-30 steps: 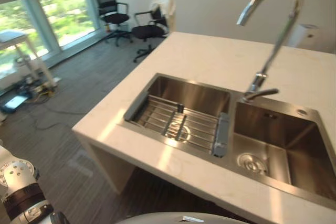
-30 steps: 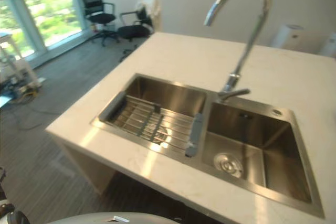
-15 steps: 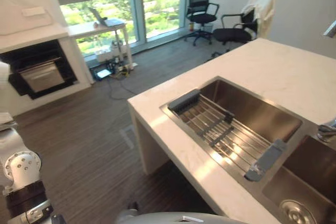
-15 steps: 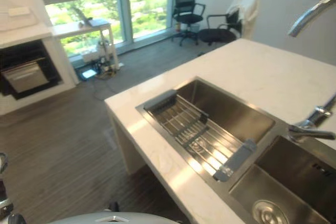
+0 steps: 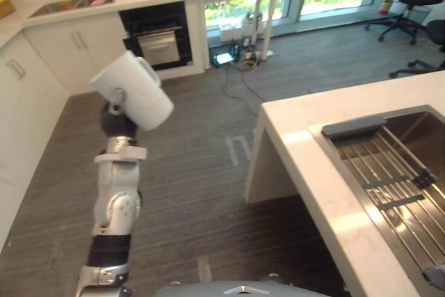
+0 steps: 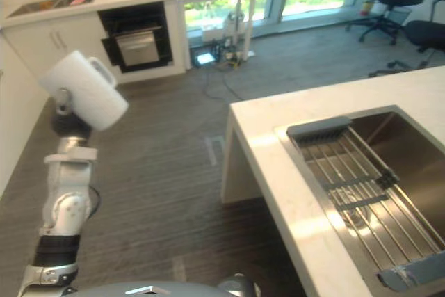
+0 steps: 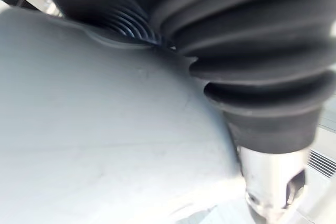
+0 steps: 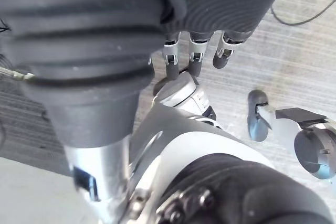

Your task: Walk over to the sink, pick up the cup, carry it to the dishwasher, place the cup inside the dishwasher, then close the dishwasher door

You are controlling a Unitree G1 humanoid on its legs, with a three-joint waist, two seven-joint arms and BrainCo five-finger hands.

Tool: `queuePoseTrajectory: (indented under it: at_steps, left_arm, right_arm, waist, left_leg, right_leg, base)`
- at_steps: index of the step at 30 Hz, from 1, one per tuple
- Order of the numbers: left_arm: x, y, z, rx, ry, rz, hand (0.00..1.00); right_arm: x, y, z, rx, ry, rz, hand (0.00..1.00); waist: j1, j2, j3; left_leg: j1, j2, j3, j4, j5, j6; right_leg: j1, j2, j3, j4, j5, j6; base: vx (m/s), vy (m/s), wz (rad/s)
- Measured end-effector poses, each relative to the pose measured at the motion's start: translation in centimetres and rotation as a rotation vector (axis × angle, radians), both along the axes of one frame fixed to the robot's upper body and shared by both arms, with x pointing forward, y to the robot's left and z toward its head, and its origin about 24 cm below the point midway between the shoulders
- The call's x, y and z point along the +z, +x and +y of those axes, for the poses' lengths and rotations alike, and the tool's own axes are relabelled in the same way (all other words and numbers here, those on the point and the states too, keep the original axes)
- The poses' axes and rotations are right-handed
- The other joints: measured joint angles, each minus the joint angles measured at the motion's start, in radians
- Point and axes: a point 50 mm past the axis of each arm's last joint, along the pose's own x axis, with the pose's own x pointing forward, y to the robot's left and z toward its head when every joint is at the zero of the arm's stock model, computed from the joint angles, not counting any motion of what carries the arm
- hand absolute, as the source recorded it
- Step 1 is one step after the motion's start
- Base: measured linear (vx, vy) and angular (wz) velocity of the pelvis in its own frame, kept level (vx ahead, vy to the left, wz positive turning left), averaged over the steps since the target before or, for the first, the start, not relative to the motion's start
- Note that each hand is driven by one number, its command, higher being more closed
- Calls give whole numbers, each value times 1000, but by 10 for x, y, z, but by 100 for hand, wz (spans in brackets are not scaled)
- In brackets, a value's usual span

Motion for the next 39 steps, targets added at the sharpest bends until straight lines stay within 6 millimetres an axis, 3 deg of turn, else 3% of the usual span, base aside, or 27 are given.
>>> queuePoseTrajectory:
  at_steps: [3,4,6,8,11,16,24,29,33,39]
  left_arm:
    - [-7,1,-20,-87,18,41,100]
    - [-12,2,-28,-123,26,59,100]
    - [-21,4,-26,-111,44,107,100]
    - [-31,1,-16,-61,79,161,100]
    - [-32,-1,-16,-41,123,173,100]
    - [-19,-6,-14,-6,170,121,100]
    - [-33,-14,-9,24,234,174,100]
    - [-33,-14,5,136,323,192,100]
    - [-28,-17,32,385,457,212,100]
    - [-16,-37,63,652,591,213,100]
  right_arm:
    - [-1,-4,8,36,26,13,0]
    - [-1,-10,12,46,39,31,0]
    - [-1,-15,13,71,45,49,0]
    - [-1,-12,10,157,42,58,0]
    - [0,-2,7,236,39,44,0]
    - [1,5,-1,314,55,58,0]
    - [1,8,1,484,89,89,0]
    - [0,6,7,503,118,90,0]
    - [1,3,9,501,137,82,0]
    - [1,-5,13,498,151,62,0]
  waist:
    - [-49,-8,-3]
    - [-43,-11,-5]
    - [-20,-17,-2]
    - [-13,-39,-12]
    - [-9,-47,-15]
    - [-6,-45,-16]
    - [-2,-50,-6]
    - [1,-57,-3]
    - [-2,-57,-6]
    - [7,-66,-29]
  left_leg:
    - [-45,-31,-134,-12,21,25]
    - [-40,-50,-178,-24,52,51]
    - [-30,-54,-196,-30,62,54]
    - [-25,-51,-217,-29,72,43]
    - [-31,-45,-245,-34,89,25]
    - [-38,-35,-265,-68,126,15]
    - [-62,-22,-309,-77,151,29]
    - [-66,-10,-317,-78,143,12]
    - [-79,0,-315,-78,139,12]
    - [-96,4,-305,-77,141,-2]
  right_leg:
    - [-4,79,196,-47,-39,-23]
    - [12,91,240,-63,-43,-16]
    - [43,92,226,-82,-27,3]
    - [83,105,197,-124,-11,-4]
    - [108,114,169,-158,8,-18]
    - [109,131,143,-169,14,-23]
    - [104,153,115,-170,-8,-38]
    - [104,169,115,-175,-4,-45]
    - [104,184,121,-203,3,-47]
    - [107,195,139,-230,38,-47]
  base:
    - [-5,31,129]
    - [62,-3,140]
    - [86,8,63]
    - [88,-35,30]
    - [31,-39,28]
    - [-16,-45,18]
    - [-105,-23,18]
    - [-119,4,4]
    - [-70,-1,0]
    - [34,-14,-4]
